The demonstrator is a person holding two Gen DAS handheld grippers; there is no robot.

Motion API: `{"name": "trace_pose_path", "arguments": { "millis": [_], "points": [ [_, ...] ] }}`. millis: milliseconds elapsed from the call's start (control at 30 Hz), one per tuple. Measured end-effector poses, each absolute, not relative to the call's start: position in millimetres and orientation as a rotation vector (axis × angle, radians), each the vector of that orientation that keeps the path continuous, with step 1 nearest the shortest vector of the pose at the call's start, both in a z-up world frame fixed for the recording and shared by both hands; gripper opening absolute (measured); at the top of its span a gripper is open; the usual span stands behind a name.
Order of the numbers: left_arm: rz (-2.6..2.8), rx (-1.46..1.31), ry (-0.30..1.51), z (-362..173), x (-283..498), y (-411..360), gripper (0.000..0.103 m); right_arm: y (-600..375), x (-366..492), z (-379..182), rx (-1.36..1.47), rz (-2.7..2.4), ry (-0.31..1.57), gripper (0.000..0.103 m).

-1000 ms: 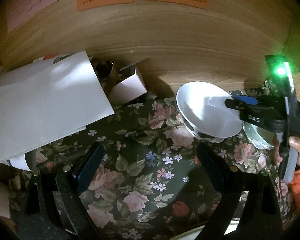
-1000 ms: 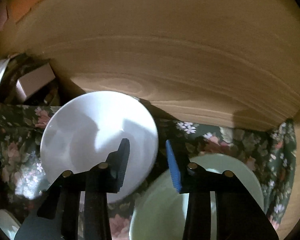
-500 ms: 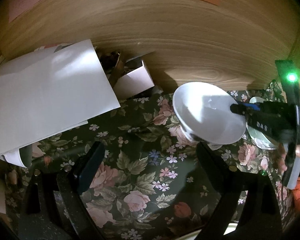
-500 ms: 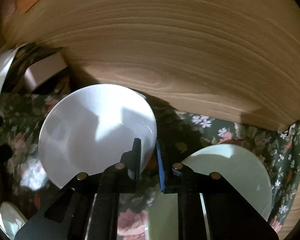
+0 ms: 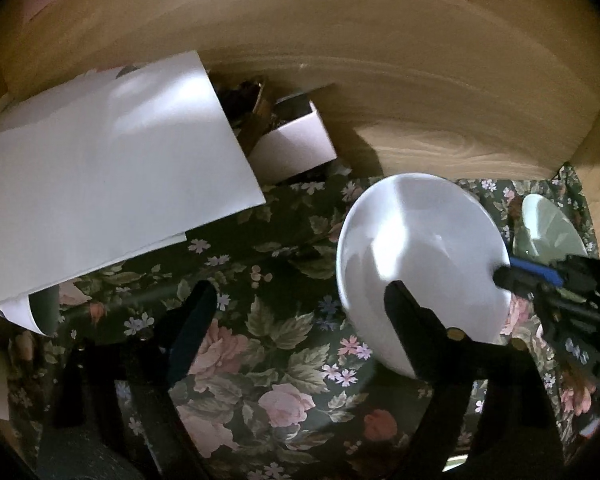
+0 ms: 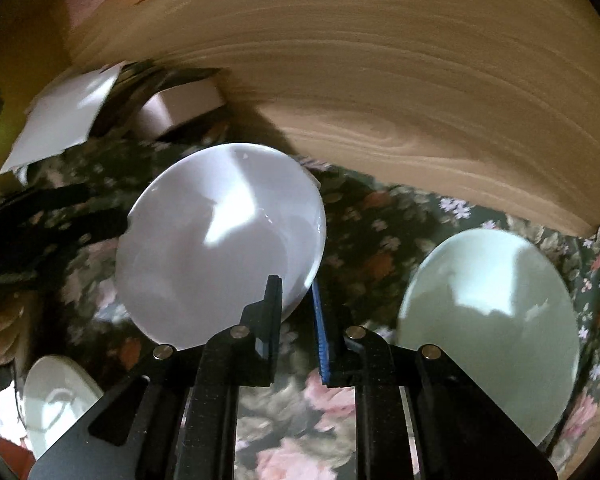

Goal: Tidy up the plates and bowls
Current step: 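Grip the white bowl rim with the left tool and lift it, then carry the white bowl with the left tool over the plate stack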

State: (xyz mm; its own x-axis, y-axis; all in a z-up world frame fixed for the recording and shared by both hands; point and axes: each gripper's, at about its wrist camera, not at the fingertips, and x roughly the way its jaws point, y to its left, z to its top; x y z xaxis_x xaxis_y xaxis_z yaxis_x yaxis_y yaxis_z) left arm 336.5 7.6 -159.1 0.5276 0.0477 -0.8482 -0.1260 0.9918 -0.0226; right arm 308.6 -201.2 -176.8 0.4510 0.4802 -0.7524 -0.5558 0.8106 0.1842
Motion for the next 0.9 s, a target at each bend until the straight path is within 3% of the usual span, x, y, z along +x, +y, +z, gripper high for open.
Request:
{"name": "trace_pose_path", "arguments": {
  "millis": [433,600,900],
  "points": [
    [0.010,-0.083,1.165,-184.1,339.1,-5.2,0.041,-186.4,303.8,-186.8,-0.054,0.669,0.911,0.018],
    [-0.014,-0.090,1.201,-191.5,341.9,-8.7,0.017,-175.9,319.8,-198.3,-0.022,0.673,0.945,0.019],
    [-0.014,-0.010,1.151,-182.1,330.2,-20.8,0.016,-179.8,312.7,-191.8,0.004,0.641,0.925,0.017]
  ]
}}
